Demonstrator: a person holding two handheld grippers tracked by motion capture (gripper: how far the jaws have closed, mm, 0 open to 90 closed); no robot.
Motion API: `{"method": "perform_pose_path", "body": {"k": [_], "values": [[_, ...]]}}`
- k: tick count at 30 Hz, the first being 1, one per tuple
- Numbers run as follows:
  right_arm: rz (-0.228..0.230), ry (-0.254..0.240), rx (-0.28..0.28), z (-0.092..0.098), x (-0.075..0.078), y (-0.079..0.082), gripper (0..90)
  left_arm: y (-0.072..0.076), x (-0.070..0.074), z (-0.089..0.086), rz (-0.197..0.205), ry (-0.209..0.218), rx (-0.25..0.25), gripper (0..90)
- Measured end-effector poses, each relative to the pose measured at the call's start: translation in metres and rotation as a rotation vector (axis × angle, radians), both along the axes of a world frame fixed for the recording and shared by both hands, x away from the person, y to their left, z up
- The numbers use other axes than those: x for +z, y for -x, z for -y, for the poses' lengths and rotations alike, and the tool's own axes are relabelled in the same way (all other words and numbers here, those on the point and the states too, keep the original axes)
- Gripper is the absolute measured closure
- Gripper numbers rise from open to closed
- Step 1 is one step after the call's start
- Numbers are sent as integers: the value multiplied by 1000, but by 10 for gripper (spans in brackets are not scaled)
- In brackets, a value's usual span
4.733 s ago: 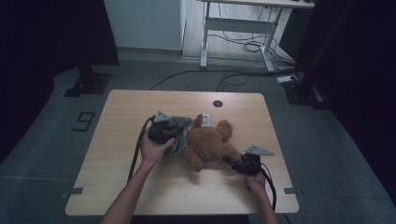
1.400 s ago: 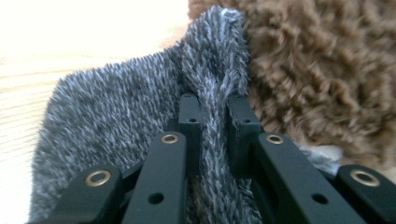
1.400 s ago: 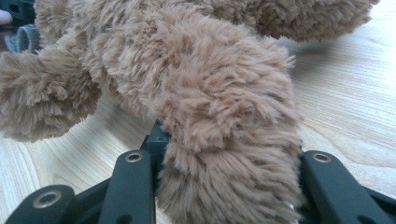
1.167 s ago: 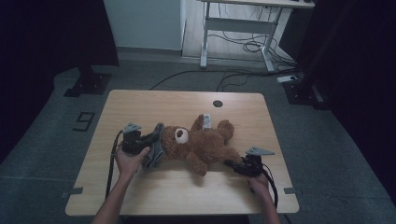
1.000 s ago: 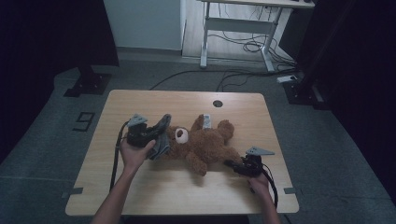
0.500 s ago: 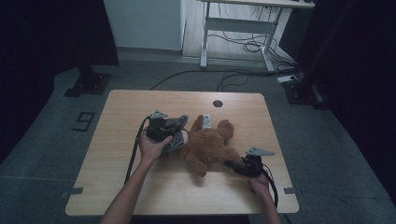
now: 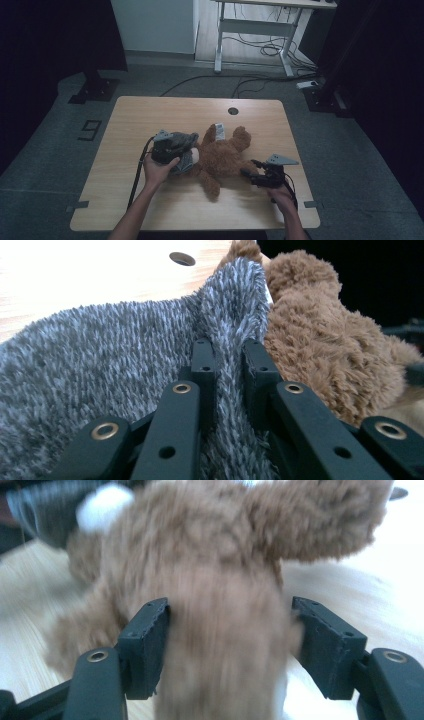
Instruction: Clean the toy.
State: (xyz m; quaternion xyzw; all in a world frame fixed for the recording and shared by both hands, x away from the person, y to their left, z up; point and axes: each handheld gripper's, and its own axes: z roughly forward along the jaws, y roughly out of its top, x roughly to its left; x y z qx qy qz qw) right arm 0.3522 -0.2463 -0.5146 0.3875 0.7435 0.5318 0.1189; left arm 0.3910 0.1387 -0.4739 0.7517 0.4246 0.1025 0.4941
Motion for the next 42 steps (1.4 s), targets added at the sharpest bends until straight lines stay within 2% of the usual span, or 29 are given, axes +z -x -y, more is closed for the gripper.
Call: {"method": "perform_pose_path", "body": {"k": [2, 5, 6, 9, 11, 14, 17, 18, 21, 25, 27, 30, 31, 35, 37, 40, 41, 42], "values": [[-10, -17, 5, -3, 2, -5, 299, 6, 0, 1, 14, -15, -2, 787], [-28, -9, 6, -11, 0, -10, 272, 11, -1, 1, 33, -21, -1, 786], [-56, -6, 27, -21, -6, -15, 240, 15, -3, -1, 36, -10, 0, 787], [-87, -23, 76, -32, -12, -17, 239, 17, -5, -4, 28, 17, -3, 787], [-92, 16, 116, -41, -16, -14, 271, 20, -6, -5, 26, 20, -6, 787], [-67, 99, 119, -53, -25, -7, 377, 24, -5, -6, 25, 21, -11, 784], [-66, 99, 115, -51, -27, -4, 481, 28, -2, -6, 26, 22, -12, 782], [-59, 105, 112, -52, -27, -3, 501, 30, 3, -5, 27, 23, -16, 781], [-41, 102, 112, -53, -30, -2, 536, 33, 15, 1, 58, 25, -39, 782], [-33, 107, 120, -53, -30, -2, 539, 35, 35, 23, 94, 27, -87, 783], [-36, 104, 120, -53, -30, -2, 538, 35, 42, 41, 109, 17, -113, 782], [-37, 101, 117, -52, -30, -2, 535, 34, 45, 74, 107, -5, -169, 780], [-39, 97, 122, -52, -30, -2, 534, 32, 45, 86, 104, -22, -186, 780], [-53, 78, 140, -48, -32, -4, 534, 25, 34, 126, 62, -43, -237, 780], [-57, 79, 140, -48, -31, -4, 534, 22, 24, 142, 46, -79, -247, 781], [-65, 78, 140, -47, -32, -4, 532, 19, 13, 150, 29, -108, -246, 779], [-70, 80, 138, -47, -32, -4, 531, 18, 5, 150, 40, -120, -238, 781], [-72, 76, 137, -46, -32, -4, 531, 19, 4, 149, 44, -118, -235, 782]]}}
